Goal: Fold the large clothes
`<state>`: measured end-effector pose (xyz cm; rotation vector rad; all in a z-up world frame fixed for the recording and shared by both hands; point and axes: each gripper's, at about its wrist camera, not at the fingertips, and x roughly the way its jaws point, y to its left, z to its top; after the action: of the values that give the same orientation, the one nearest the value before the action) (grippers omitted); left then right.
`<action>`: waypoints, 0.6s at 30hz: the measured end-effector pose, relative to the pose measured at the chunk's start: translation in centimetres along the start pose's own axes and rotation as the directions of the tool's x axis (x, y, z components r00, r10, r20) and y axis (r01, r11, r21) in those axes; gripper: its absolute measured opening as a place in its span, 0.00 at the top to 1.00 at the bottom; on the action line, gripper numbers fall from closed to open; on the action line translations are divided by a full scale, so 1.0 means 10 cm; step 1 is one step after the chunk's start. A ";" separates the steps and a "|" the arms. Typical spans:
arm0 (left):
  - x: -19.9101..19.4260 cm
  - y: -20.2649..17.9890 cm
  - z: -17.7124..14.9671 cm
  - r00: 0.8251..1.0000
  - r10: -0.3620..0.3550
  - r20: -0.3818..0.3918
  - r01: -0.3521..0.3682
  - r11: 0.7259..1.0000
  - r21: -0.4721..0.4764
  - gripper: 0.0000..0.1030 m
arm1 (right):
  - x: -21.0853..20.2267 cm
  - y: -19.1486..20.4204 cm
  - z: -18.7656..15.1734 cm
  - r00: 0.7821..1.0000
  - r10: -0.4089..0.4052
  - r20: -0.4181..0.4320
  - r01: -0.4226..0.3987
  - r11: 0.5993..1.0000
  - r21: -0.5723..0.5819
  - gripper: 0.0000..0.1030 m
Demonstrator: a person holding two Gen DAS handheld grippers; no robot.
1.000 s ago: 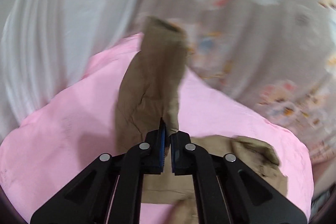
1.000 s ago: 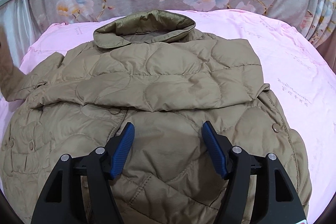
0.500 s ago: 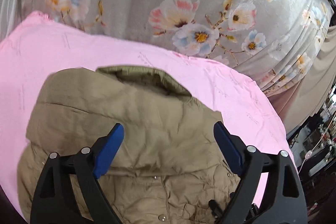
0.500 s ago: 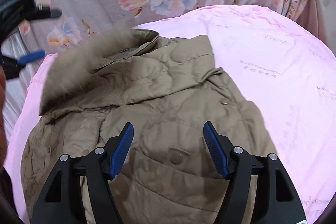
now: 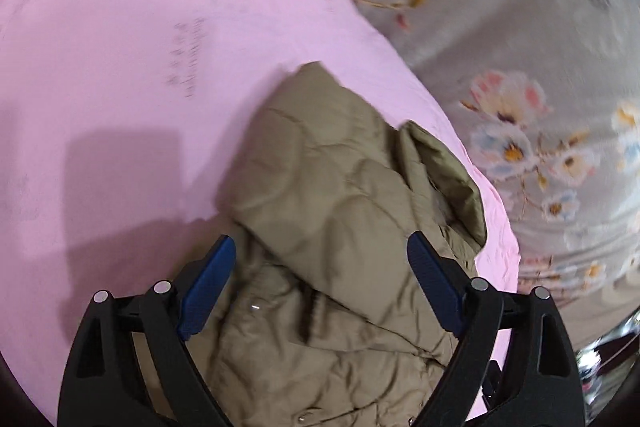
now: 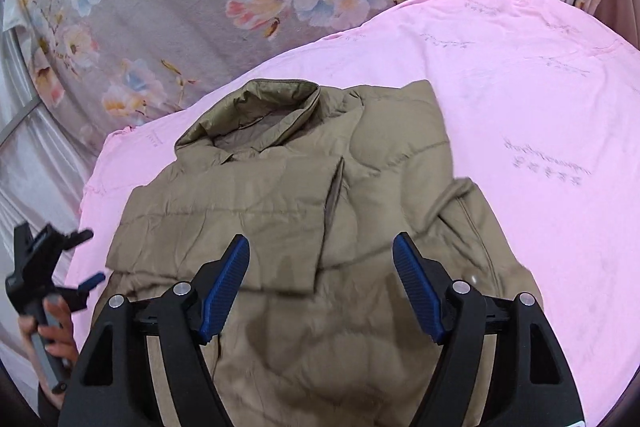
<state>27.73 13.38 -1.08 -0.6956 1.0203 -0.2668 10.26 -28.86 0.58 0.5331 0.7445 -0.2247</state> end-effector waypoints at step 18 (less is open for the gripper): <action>0.20 0.05 0.16 0.978 -0.200 -0.055 0.187 0.965 -0.181 0.45 | 0.50 0.21 0.28 0.998 0.063 -0.020 -0.064 0.998 -0.028 0.89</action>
<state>30.11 13.38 -2.23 -0.9540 1.0543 -0.3773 16.26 -28.62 -0.39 0.5318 0.7472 -0.1496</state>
